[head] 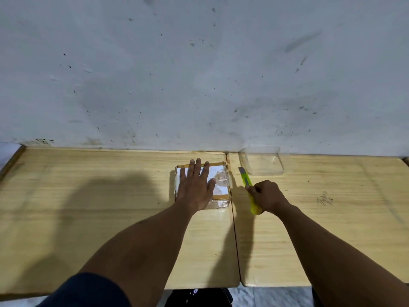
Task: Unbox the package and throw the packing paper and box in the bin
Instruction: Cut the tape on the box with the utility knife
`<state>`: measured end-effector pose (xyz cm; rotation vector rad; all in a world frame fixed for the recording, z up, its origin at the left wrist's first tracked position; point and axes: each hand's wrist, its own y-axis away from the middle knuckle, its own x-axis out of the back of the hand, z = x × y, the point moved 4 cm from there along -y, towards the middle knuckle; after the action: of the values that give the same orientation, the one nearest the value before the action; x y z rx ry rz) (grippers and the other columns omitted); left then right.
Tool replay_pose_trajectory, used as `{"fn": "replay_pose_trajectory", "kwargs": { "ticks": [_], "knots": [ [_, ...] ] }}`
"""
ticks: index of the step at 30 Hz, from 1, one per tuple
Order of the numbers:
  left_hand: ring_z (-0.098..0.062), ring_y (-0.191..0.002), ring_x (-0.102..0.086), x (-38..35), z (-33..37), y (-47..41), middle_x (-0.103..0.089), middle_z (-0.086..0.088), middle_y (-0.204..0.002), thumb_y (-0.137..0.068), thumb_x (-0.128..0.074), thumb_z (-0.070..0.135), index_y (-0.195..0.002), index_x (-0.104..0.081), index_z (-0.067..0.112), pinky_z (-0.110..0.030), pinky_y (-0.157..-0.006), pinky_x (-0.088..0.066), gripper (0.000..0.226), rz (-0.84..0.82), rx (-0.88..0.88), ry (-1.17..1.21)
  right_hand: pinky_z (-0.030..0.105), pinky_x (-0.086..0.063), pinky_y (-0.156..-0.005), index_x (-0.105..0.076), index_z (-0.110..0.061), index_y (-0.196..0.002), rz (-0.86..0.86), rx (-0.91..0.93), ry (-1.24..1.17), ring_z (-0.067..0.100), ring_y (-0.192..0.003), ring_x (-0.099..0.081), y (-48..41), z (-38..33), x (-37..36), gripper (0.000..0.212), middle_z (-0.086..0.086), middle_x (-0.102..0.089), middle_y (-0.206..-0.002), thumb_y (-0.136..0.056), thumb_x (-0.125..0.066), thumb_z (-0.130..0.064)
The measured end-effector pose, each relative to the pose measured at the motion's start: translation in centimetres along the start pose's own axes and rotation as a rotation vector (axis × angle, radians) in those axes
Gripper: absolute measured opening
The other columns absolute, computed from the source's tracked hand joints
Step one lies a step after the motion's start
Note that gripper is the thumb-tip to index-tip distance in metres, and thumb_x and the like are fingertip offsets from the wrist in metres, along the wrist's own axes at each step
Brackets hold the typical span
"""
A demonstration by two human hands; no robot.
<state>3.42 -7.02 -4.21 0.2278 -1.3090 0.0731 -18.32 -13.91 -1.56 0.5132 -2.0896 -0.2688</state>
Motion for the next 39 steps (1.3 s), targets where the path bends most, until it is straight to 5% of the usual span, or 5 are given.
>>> {"fn": "replay_pose_trajectory", "kwargs": {
  "ticks": [3, 5, 7, 16, 39],
  "knots": [
    [-0.024, -0.151, 0.015, -0.1, -0.6, -0.7, 0.009, -0.006, -0.165, -0.102, -0.012, 0.052, -0.157, 0.002, 0.024, -0.049, -0.122, 0.004, 0.063, 0.012, -0.016, -0.046, 0.032, -0.054, -0.057, -0.065, 0.002, -0.068, 0.013, 0.052, -0.050, 0.029, -0.061, -0.067, -0.3, -1.5, 0.3, 0.046, 0.016, -0.068, -0.066, -0.098, -0.054, -0.031],
    [-0.025, -0.151, 0.013, -0.2, -0.8, -0.9, 0.008, -0.006, -0.165, -0.102, -0.012, 0.052, -0.157, 0.001, 0.024, -0.049, -0.122, 0.003, 0.063, 0.019, -0.027, -0.052, 0.039, -0.057, -0.053, -0.068, -0.001, -0.085, -0.034, 0.059, -0.243, 0.033, -0.054, -0.069, -0.1, -2.3, 0.2, 0.025, 0.015, -0.073, -0.074, -0.096, -0.055, -0.020],
    [-0.025, -0.151, 0.012, -0.3, -0.8, -1.0, 0.006, -0.006, -0.165, -0.102, -0.013, 0.053, -0.157, 0.000, 0.024, -0.050, -0.122, 0.002, 0.063, 0.031, -0.027, -0.056, 0.035, -0.051, -0.042, -0.064, -0.005, -0.101, -0.033, 0.058, -0.382, 0.034, -0.044, -0.063, 0.3, -3.0, 0.3, 0.013, 0.018, -0.072, -0.079, -0.096, -0.054, -0.012],
    [-0.025, -0.151, 0.013, -0.5, -0.9, -1.4, 0.006, -0.004, -0.165, -0.101, -0.013, 0.055, -0.157, 0.001, 0.027, -0.050, -0.121, 0.005, 0.064, 0.014, -0.009, -0.048, 0.032, -0.046, -0.039, -0.059, -0.013, -0.128, -0.021, 0.060, -0.436, 0.028, -0.040, -0.055, 0.9, -3.7, -0.1, 0.031, 0.021, -0.070, -0.078, -0.097, -0.055, -0.011],
    [-0.028, -0.151, 0.010, -0.5, -0.6, -1.3, 0.005, -0.008, -0.165, -0.101, -0.011, 0.057, -0.157, -0.001, 0.026, -0.050, -0.120, 0.004, 0.065, 0.026, -0.016, -0.085, 0.030, -0.044, -0.043, -0.048, -0.016, -0.144, -0.132, 0.060, -0.367, 0.023, -0.051, -0.048, 1.1, -4.7, 0.1, 0.043, 0.016, -0.067, -0.087, -0.102, -0.050, -0.020]
  ]
}}
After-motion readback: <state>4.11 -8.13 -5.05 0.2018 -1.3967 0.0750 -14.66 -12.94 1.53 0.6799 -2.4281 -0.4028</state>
